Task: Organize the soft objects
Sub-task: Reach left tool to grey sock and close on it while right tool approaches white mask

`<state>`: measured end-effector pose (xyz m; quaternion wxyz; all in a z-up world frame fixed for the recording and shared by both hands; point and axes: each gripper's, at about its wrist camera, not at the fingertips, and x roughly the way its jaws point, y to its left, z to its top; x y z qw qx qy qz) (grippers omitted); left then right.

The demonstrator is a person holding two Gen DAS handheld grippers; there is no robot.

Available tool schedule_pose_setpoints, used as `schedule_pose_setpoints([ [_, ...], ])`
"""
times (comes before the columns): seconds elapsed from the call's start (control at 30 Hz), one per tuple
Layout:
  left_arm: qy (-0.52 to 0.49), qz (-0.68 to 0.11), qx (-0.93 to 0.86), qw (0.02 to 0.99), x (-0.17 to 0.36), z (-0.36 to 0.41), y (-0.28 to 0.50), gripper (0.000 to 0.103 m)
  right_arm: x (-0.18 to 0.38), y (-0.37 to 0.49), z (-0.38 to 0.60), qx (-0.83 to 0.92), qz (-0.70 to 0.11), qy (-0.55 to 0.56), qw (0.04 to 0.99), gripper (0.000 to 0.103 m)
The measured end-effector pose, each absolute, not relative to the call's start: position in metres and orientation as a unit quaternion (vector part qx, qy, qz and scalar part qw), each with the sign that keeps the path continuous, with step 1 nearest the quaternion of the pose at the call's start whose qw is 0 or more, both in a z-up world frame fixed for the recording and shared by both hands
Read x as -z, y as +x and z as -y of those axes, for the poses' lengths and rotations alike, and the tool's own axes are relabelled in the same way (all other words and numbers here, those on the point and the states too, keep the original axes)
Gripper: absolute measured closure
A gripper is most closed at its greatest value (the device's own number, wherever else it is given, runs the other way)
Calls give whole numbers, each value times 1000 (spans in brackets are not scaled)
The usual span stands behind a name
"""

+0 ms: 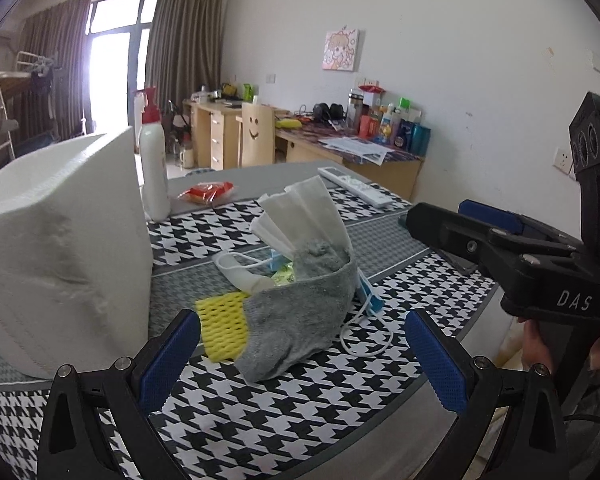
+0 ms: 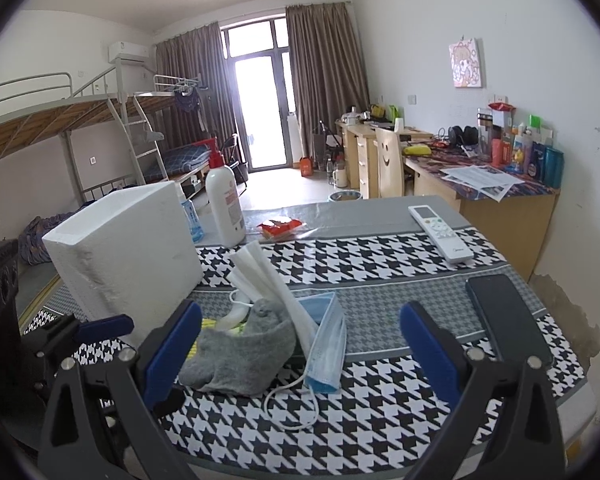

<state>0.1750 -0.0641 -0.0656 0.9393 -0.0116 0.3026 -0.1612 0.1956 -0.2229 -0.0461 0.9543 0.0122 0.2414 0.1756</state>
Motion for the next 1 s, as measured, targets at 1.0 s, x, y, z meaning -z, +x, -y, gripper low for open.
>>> schedule_pose_setpoints([
  [1.0,-18,-423,139,895,118,86,242,37,57,239,220,-206,-285,-1,936,2],
])
